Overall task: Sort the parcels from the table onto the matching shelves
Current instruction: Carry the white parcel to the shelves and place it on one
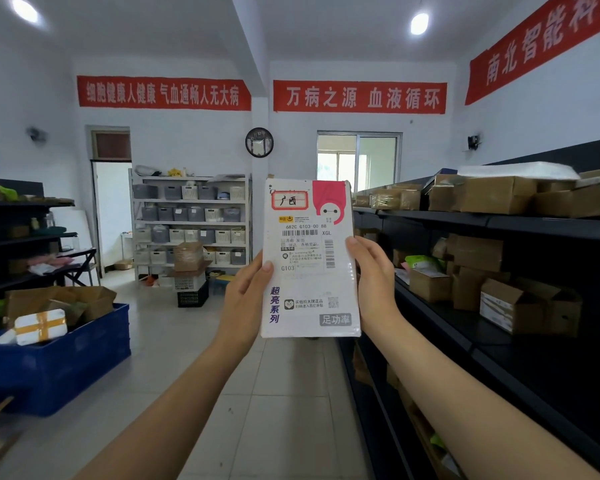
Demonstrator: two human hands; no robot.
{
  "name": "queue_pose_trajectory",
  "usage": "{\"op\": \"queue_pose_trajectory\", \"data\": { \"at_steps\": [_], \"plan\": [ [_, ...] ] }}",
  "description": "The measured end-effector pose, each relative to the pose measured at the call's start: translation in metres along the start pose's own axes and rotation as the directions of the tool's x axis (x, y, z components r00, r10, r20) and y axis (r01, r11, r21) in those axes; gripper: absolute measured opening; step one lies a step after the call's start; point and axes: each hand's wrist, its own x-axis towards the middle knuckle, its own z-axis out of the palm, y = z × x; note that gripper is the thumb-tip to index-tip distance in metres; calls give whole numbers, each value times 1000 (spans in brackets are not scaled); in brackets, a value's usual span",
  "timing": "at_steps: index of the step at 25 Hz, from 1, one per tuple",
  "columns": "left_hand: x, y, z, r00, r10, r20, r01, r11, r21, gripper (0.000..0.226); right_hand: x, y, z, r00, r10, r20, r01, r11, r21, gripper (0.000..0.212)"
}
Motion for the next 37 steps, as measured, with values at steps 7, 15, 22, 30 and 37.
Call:
{"op": "queue_pose_trajectory", "data": {
  "at_steps": [7, 15, 22, 30, 37],
  "plan": [
    [62, -42, -20, 999, -3, 37, 2, 1000, 20, 35, 56, 48, 7, 999, 1, -49, -2, 1000, -16, 12],
    [131, -93, -42, 997, -53, 50, 56, 996, -67, 41, 110, 96, 21, 994, -10, -105, 6, 999, -38, 18],
    [174, -153, 22, 987, -123, 107, 141, 973, -183, 27, 157, 102, -42, 975, -19, -224, -4, 995, -102, 20],
    [168, -206, 165, 908, -143, 395, 280, 907, -315, 27, 149, 56, -163, 879, -184, -440, 61, 958, -279, 11],
    [143, -203, 259, 787, 31, 617, 329, 824, -462, 53, 92, -8, -199, 699, -452, -554, 67, 813, -579, 20]
  ]
}}
